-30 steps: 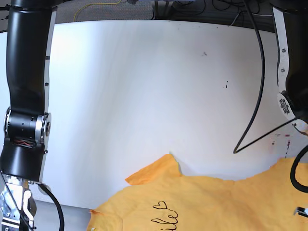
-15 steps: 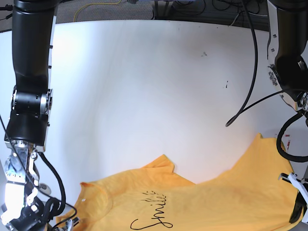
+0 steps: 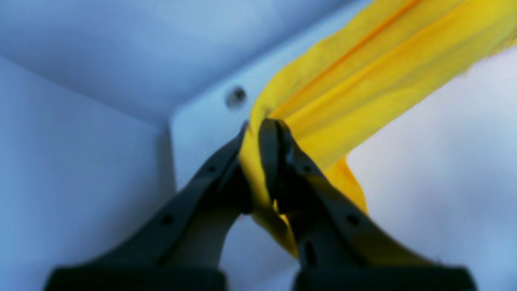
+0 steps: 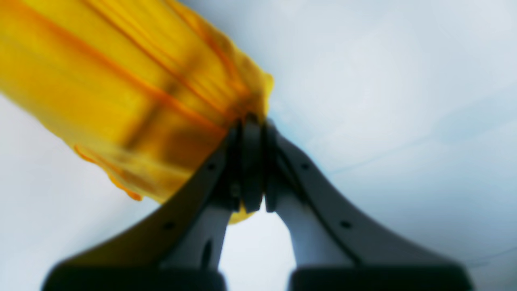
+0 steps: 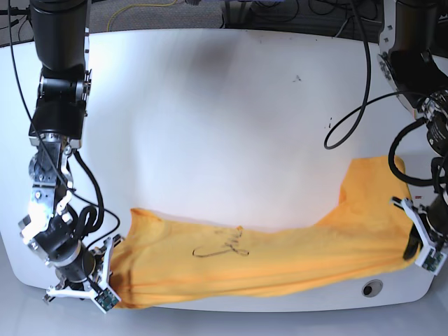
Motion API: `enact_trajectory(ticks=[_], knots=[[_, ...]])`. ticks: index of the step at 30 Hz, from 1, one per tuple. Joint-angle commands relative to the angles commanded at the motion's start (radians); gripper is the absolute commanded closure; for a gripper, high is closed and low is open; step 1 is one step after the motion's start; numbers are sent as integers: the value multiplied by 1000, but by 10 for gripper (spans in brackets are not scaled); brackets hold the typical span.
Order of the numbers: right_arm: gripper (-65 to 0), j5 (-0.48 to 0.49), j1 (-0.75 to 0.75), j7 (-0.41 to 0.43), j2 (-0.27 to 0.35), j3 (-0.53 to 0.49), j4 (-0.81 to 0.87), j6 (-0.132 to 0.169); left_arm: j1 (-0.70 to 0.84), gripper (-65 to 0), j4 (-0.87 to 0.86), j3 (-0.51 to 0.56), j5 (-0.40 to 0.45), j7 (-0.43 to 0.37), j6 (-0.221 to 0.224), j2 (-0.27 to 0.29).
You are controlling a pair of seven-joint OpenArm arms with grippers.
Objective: Fold the T-shirt properly
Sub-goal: 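Lift the shirt with both grippers and swing it toward the robot, then lay the shirt down with both grippers, folding it over itself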
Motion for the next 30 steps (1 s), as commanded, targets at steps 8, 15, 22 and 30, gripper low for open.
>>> enact_trajectory(ticks=[8,15,22,30], knots=[[-2,0,-255,2,-52,89,97,0,265,0,11,-31,0,-3,0,51],[-2,2,-448,5,-77,147,146,0,448,0,9,-35,2,-3,0,69],[-2,5,-621,6,-107,198,161,0,605,0,9,-43,8,-5,0,66],[-2,3,-740,61,-143,224,173,0,687,0,9,-91,9,-58,0,60]])
